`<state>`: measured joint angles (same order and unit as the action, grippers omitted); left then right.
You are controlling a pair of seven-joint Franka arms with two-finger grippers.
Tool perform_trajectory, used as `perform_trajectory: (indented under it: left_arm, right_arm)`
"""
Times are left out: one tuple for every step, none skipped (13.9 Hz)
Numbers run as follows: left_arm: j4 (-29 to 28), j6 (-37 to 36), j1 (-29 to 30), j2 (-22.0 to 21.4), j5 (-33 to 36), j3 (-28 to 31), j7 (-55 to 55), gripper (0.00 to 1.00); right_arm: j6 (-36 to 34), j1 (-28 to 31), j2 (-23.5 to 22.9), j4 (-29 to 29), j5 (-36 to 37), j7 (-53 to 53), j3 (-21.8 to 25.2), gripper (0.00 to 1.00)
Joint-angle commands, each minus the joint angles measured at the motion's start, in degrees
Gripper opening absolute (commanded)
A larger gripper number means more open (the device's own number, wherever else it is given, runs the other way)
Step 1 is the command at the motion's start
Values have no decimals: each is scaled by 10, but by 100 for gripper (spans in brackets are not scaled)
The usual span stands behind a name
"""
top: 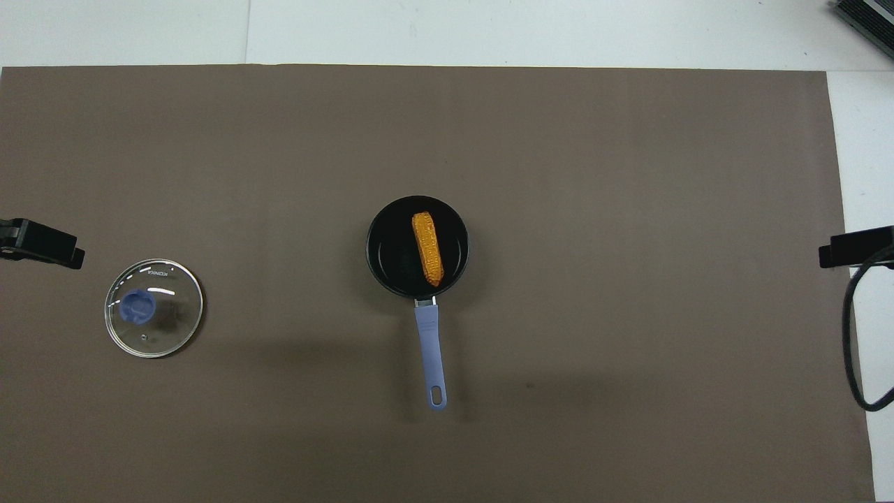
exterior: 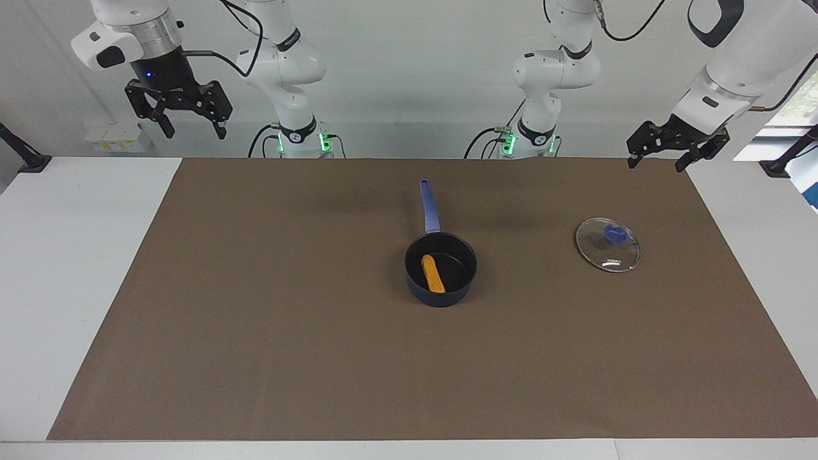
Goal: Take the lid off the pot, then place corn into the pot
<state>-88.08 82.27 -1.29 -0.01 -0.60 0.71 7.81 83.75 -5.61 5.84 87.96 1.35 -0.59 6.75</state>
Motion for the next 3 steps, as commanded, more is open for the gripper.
perform_trajectory:
  left_arm:
    - [8, -2, -5, 3, -7, 3, -3, 100]
    - [6, -2, -5, 1, -7, 4, -4, 100]
    - [6, -2, -5, 0, -7, 3, -2, 100]
  right_arm:
    - [11, 6, 18, 22, -3, 12, -4, 100]
    - [9, 6, 18, 22, -4, 12, -4, 100]
    - [8, 6, 19, 22, -5, 12, -4, 100]
